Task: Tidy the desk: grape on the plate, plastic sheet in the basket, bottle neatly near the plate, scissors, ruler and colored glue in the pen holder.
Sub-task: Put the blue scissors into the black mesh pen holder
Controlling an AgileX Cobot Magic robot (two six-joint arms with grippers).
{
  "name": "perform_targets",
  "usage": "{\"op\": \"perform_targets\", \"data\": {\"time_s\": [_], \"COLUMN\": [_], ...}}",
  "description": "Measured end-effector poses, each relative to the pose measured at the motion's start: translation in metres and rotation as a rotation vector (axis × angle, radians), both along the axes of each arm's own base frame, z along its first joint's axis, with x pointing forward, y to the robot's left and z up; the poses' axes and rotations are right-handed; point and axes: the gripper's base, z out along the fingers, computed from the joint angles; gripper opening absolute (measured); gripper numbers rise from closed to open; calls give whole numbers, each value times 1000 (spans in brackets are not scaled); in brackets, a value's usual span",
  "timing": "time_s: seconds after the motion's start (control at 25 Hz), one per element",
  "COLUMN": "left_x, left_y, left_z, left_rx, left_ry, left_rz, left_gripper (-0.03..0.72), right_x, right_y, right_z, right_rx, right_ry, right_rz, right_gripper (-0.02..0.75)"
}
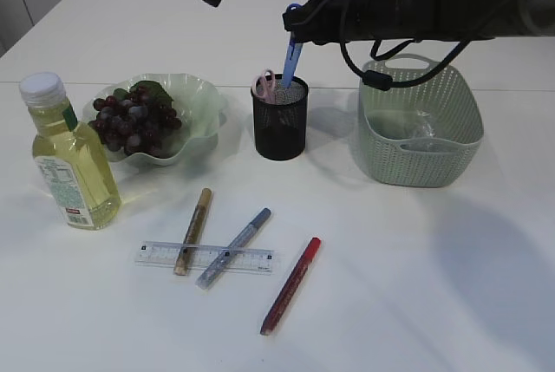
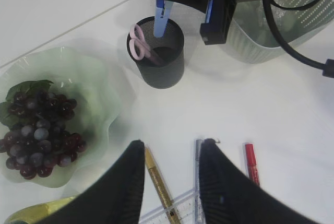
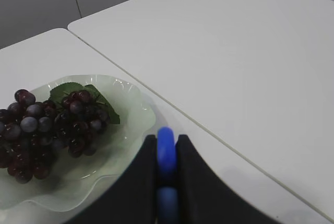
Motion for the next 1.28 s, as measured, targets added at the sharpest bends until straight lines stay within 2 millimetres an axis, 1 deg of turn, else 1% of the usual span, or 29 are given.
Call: {"op": "perform_targets", "data": {"time_s": [0.36,0.48,0.64,0.84,0.96,1.12,1.2,1.28], "left_x": [-1,-1,-1,-3,-4,-6,-7,-9], "left_y": [-1,-1,0,1,2,2,3,4], "left_z": [0,0,1,5,6,9,11,13], "left_rx": [-8,-8,-11,-23,-31,-39,-47,-55], "left_ry": [7,7,5,-3,-3,-3,-6,-11], "left_rz": [-2,-2,-2,-3,-4,-5,-6,-7], "left_gripper": [256,256,255,254,253,253,253,253], "right_x": [-1,-2,-2,-5,-9,-15,-18,-22], "right_y": [0,0,1,1,3,4,3,0], "right_z": [-3,-4,-4,-7,-10,-6,1,17], "right_rx": [-13,-14,-7,-6,-40,-108,-158,-185], "right_ry": [39,48,57,116,176,277,324,378], "right_rz": [5,4,13,24,70,136,153,147], "right_gripper": [106,131,188,209,213,218,219,219]}}
